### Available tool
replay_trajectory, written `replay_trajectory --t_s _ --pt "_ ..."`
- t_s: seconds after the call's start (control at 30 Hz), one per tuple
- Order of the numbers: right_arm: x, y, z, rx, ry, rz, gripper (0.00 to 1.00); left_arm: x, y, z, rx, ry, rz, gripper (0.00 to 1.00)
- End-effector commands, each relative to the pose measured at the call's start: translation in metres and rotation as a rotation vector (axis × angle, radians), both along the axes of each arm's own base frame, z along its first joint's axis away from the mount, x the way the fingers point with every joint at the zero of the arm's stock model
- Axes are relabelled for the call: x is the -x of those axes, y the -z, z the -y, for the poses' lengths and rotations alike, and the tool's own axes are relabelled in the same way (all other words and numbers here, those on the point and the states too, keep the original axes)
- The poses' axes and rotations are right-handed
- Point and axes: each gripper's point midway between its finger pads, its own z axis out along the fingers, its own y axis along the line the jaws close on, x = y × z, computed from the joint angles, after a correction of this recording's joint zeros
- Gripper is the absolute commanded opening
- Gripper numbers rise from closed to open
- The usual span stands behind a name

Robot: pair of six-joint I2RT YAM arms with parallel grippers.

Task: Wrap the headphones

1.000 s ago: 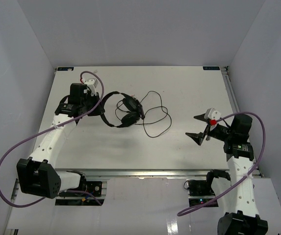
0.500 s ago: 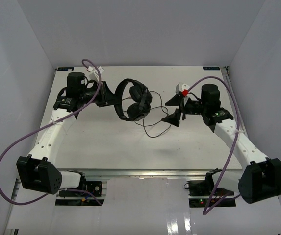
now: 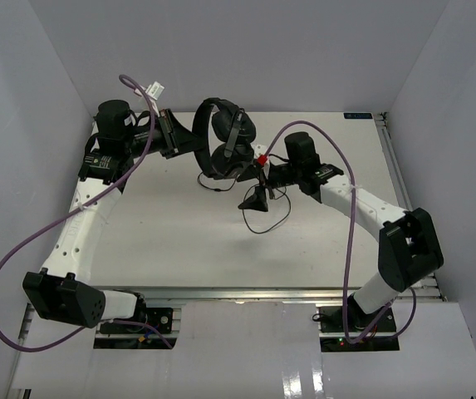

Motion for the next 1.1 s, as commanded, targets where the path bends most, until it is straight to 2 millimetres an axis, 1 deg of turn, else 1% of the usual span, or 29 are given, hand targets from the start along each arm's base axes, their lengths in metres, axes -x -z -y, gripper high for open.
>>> replay_trajectory --t_s 0.0,0.03,0.07,0.1,0.13,0.2,0.27,0.33,0.43,0.53,0.67,0.77,0.8,0.83,0.9,1.07 --pt "0.0 -0.003 -0.016 -0.036 -0.083 0.04 0.96 0.004 -0.048 0.004 0.107 -0.003 0.047 0.0" --pt "0.003 0.0 -0.017 -0.041 -0.097 0.031 0.98 0.003 -0.054 0.003 0.111 -0.01 0.058 0.0" --pt "0.007 0.004 -0.016 -0.044 -0.111 0.021 0.96 0.002 -0.056 0.003 0.115 -0.013 0.058 0.0" --pt "0.01 0.006 -0.016 -0.053 -0.119 0.018 0.92 0.0 -0.061 0.003 0.121 -0.023 0.062 0.0" --pt "0.013 0.006 -0.015 -0.066 -0.125 0.022 0.87 -0.002 -0.069 0.002 0.129 -0.039 0.074 0.0" --pt "0.017 0.016 -0.011 -0.071 -0.104 0.029 0.84 -0.005 -0.078 0.0 0.142 -0.065 0.085 0.0" --pt "0.019 0.019 -0.009 -0.068 -0.087 0.025 0.81 -0.008 -0.087 -0.003 0.158 -0.098 0.106 0.0" --pt "0.022 0.02 -0.005 -0.069 -0.083 0.031 0.78 -0.009 -0.093 -0.004 0.177 -0.116 0.115 0.0" --pt "0.022 0.014 -0.002 -0.075 -0.058 0.058 0.79 -0.006 -0.096 -0.004 0.19 -0.111 0.117 0.0" --pt "0.014 0.007 0.002 -0.08 -0.03 0.077 0.82 -0.001 -0.094 -0.005 0.184 -0.108 0.116 0.0" --pt "-0.005 -0.005 0.012 -0.09 0.022 0.087 0.85 0.004 -0.086 -0.007 0.164 -0.112 0.111 0.0" --pt "-0.017 -0.014 0.017 -0.093 0.051 0.097 0.88 0.008 -0.072 -0.006 0.153 -0.1 0.084 0.0" --pt "-0.019 -0.016 0.017 -0.093 0.057 0.099 0.89 0.009 -0.063 -0.006 0.148 -0.099 0.064 0.0" --pt "-0.022 -0.018 0.017 -0.092 0.063 0.102 0.9 0.012 -0.062 -0.005 0.148 -0.088 0.064 0.0" --pt "-0.026 -0.015 0.015 -0.083 0.063 0.087 0.91 0.015 -0.053 -0.005 0.144 -0.076 0.046 0.0" --pt "-0.038 -0.018 0.007 -0.087 0.051 0.059 0.95 0.027 -0.048 -0.004 0.142 -0.043 0.048 0.0"
